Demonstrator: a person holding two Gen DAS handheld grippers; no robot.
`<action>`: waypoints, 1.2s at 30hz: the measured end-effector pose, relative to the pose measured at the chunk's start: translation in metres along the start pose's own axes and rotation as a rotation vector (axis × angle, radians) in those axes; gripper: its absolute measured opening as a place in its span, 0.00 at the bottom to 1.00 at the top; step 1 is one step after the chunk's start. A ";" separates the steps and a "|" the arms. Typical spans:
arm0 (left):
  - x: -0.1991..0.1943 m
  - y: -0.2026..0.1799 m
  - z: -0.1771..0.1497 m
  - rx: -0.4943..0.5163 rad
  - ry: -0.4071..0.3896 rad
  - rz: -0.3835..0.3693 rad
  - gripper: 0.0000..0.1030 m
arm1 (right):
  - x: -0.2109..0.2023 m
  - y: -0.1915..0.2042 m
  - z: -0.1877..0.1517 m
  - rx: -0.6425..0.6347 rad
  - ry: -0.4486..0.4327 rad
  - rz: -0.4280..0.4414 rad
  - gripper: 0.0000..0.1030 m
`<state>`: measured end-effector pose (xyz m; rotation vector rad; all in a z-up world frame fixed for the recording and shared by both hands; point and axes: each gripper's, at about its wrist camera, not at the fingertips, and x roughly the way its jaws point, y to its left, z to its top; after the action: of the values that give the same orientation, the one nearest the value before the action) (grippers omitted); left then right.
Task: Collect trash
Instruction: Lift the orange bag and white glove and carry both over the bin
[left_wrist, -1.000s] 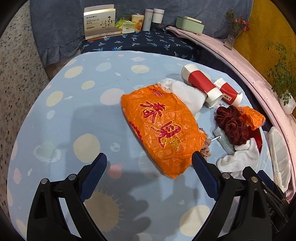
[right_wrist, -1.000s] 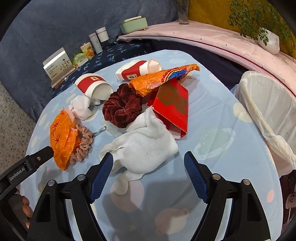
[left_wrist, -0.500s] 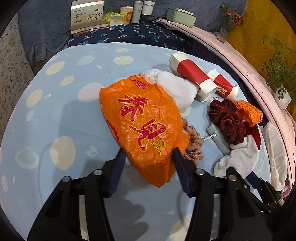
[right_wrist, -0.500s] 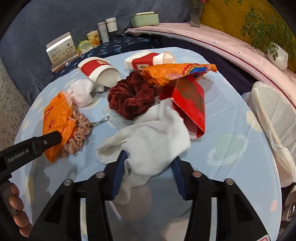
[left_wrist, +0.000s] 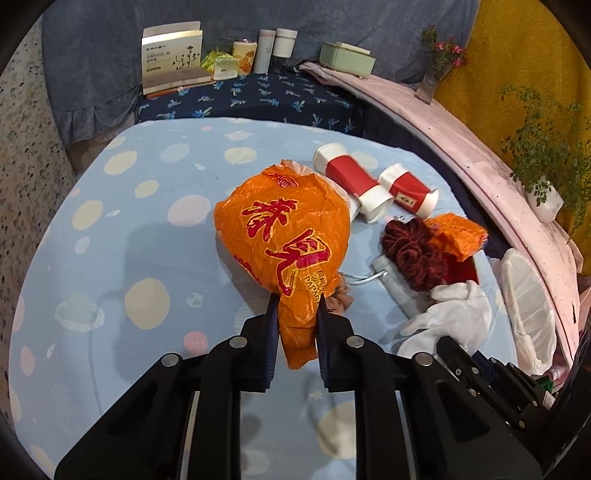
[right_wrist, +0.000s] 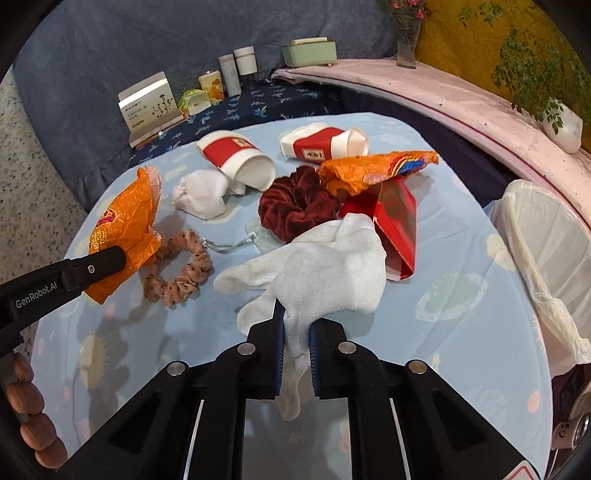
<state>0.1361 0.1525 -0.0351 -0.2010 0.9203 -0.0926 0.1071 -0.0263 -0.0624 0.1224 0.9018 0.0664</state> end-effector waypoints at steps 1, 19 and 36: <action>-0.005 -0.002 0.000 0.004 -0.008 -0.005 0.17 | -0.004 0.000 0.001 0.000 -0.008 0.002 0.11; -0.055 -0.079 -0.010 0.125 -0.060 -0.098 0.16 | -0.093 -0.045 0.009 0.059 -0.173 -0.004 0.11; -0.057 -0.190 -0.028 0.297 -0.059 -0.185 0.16 | -0.131 -0.141 0.001 0.197 -0.251 -0.097 0.11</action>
<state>0.0807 -0.0279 0.0332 -0.0118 0.8166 -0.3896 0.0278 -0.1806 0.0209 0.2645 0.6603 -0.1263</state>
